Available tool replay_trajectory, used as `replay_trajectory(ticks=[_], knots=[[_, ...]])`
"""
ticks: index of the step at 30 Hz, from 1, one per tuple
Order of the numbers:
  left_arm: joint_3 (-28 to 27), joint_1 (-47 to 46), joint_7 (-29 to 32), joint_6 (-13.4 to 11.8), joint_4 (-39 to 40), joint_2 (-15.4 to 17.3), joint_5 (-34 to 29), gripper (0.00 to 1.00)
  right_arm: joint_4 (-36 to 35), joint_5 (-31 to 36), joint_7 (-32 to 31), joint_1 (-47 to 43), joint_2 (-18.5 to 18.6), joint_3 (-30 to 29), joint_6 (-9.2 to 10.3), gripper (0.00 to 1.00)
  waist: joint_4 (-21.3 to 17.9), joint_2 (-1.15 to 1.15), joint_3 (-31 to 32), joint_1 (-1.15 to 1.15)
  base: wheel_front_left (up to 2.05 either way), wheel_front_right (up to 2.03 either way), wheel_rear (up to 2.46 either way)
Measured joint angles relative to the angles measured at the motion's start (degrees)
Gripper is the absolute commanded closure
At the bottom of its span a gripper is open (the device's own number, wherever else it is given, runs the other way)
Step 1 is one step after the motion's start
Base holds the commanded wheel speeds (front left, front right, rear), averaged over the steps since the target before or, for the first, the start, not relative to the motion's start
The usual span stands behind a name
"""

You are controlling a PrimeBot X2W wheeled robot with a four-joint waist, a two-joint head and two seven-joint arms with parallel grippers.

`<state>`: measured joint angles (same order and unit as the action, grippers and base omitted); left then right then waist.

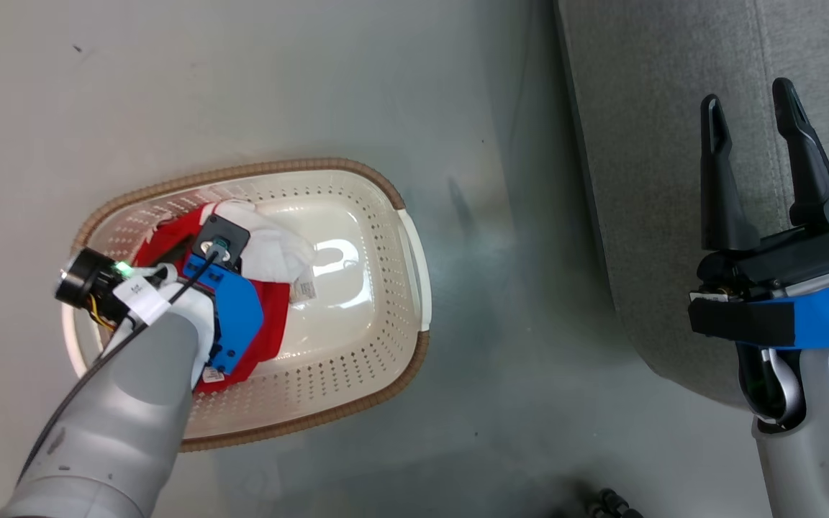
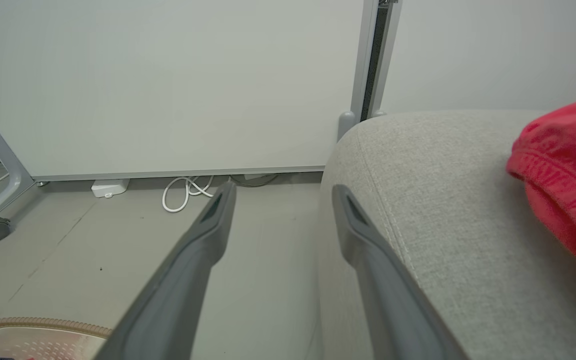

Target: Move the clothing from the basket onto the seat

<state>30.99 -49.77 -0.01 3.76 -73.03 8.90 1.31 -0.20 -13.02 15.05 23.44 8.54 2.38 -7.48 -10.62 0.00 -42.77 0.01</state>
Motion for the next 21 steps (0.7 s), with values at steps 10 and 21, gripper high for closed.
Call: replay_trajectory(ticks=[10,21], knots=[[1.6,-4.6,3.0,-3.3,-0.6,2.3,-1.4,0.0,-1.2,-0.6,0.0,1.8,-0.5,0.0,0.0,0.0,-1.7,0.0,-6.6,0.0,0.0,0.0,0.0],[3.2,-5.8,6.4,-4.8,-0.8,3.8,-1.5,0.0,-2.1,-0.7,0.0,2.4,-0.9,-0.1,0.0,0.0,-3.1,0.0,-11.2,-0.01,0.0,0.0,0.0]])
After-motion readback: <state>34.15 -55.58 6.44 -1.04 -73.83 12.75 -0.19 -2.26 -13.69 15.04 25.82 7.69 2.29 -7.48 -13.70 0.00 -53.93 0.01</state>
